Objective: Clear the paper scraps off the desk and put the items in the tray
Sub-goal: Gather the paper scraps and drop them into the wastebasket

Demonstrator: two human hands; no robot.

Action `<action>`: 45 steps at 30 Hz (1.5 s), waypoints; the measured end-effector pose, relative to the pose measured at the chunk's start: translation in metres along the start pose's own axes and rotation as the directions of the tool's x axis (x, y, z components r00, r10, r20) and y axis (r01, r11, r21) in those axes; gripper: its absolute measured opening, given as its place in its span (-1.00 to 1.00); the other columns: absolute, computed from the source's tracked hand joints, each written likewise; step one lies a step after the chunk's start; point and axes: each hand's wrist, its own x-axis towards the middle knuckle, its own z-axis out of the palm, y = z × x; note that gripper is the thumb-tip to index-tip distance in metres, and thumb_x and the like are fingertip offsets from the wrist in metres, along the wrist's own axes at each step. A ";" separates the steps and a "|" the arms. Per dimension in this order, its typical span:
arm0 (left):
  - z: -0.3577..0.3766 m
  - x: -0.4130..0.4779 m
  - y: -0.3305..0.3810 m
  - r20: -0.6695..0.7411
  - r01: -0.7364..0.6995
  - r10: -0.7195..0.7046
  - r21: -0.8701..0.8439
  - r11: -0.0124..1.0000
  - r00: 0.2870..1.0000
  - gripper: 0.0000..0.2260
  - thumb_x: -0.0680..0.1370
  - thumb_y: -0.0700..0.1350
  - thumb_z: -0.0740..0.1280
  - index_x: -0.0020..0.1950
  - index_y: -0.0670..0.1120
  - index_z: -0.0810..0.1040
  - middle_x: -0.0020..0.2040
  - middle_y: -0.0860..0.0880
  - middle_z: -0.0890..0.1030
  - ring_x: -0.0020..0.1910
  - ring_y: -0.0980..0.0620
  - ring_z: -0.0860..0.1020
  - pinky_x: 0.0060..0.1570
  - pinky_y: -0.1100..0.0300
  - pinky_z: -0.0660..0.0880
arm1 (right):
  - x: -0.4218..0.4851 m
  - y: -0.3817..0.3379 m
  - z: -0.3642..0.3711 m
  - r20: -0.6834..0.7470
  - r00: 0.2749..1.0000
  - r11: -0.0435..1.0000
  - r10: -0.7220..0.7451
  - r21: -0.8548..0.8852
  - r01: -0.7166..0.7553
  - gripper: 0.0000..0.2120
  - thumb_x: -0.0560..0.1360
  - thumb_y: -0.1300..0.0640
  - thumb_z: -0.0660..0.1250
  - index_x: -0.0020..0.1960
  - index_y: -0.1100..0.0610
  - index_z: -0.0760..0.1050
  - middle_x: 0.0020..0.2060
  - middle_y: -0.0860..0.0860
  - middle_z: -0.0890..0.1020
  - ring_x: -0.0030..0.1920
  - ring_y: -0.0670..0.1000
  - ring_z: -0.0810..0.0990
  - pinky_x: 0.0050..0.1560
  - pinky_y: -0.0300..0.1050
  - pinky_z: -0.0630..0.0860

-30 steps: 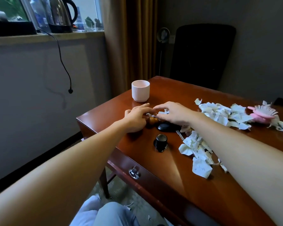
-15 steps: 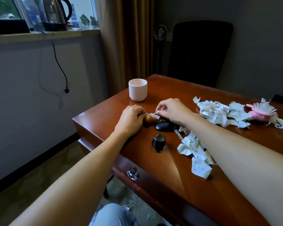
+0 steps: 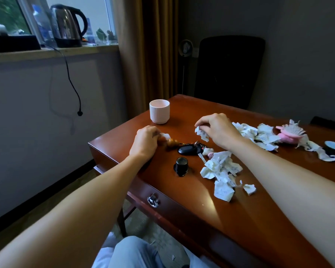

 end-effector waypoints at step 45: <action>0.047 -0.133 0.142 0.469 -0.225 0.183 0.034 0.974 0.864 -0.50 0.59 0.16 0.21 0.38 -0.14 0.26 0.40 -0.12 0.30 0.38 -0.16 0.24 0.29 -0.01 0.27 | -0.175 0.024 -0.054 0.232 0.972 0.979 0.036 -0.203 0.012 -0.59 0.53 0.15 0.21 0.36 -0.03 0.45 0.35 -0.07 0.48 0.39 0.05 0.29 0.37 0.16 0.29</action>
